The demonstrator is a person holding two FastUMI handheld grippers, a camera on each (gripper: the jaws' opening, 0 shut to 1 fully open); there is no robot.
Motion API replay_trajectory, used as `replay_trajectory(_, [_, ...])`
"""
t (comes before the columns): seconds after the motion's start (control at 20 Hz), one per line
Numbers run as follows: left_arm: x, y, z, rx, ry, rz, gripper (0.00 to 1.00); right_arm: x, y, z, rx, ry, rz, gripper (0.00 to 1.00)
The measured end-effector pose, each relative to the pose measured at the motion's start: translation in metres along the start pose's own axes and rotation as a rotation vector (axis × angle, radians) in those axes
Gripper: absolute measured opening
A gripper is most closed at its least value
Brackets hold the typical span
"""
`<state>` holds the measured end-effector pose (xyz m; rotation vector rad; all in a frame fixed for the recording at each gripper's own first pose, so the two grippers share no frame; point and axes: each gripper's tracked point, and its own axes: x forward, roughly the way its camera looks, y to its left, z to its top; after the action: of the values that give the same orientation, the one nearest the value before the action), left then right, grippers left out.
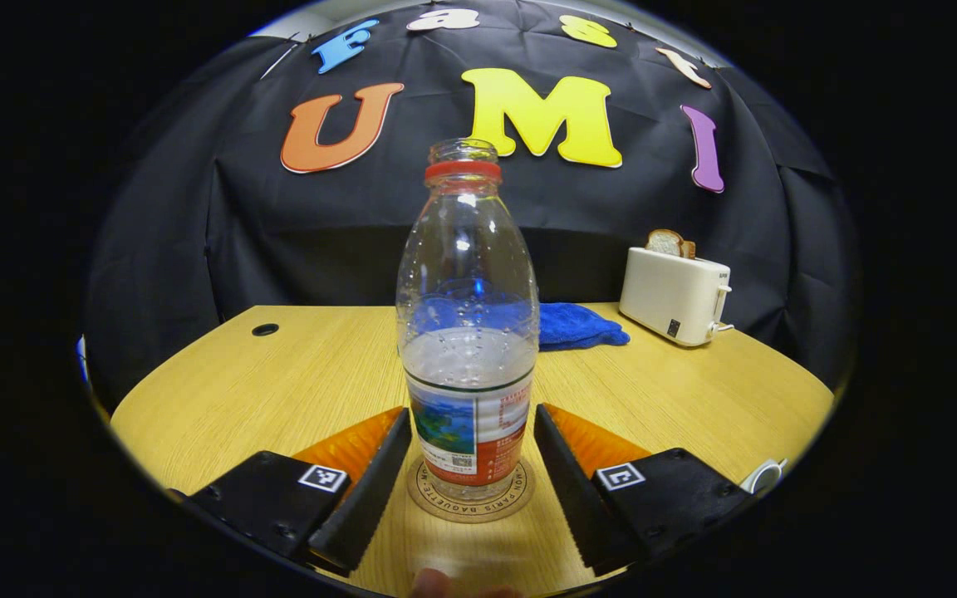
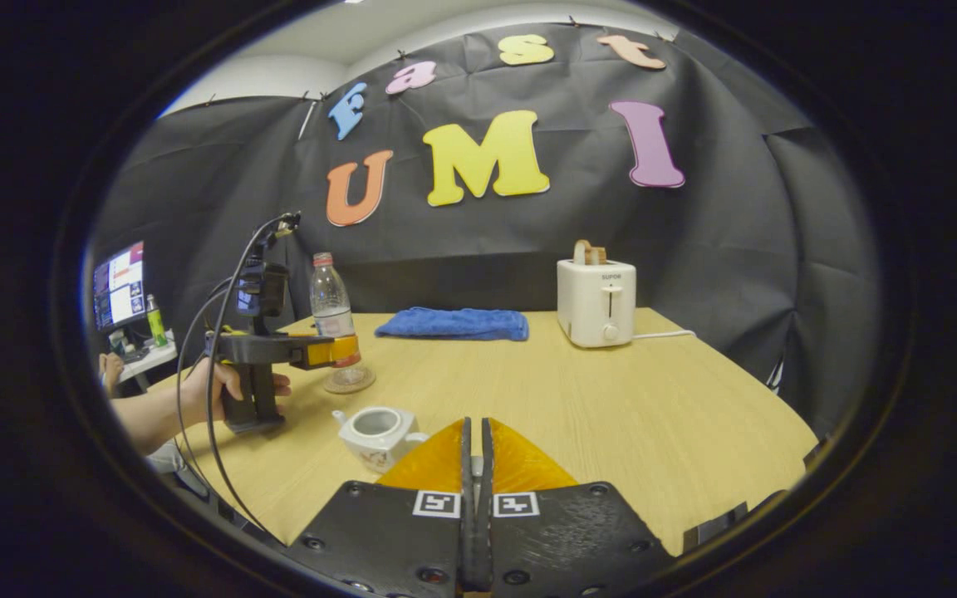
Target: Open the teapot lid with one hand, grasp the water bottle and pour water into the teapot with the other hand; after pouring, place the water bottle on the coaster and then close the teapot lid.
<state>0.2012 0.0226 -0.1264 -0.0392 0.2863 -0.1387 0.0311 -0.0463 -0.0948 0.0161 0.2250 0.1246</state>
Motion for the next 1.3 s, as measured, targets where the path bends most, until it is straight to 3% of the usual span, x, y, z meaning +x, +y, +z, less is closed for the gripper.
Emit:
replay_trajectory(0.05, [0.004,-0.001,-0.002,-0.007,0.001,-0.009,0.99,0.0,0.001,0.001,-0.003,-0.001,0.0,0.0])
replay_trajectory(0.4, [-0.037,0.01,-0.02,-0.045,0.093,0.003,1.0,0.006,0.017,0.011,-0.022,-0.02,0.023,0.02])
replay_trajectory(0.9, [-0.179,0.075,0.013,-0.04,-0.08,0.171,1.0,0.054,0.071,0.033,-0.053,-0.038,0.141,0.02])
replay_trajectory(1.3, [-0.243,0.116,0.007,0.028,-0.1,0.3,1.0,0.078,0.096,0.024,-0.085,-0.02,0.182,0.0])
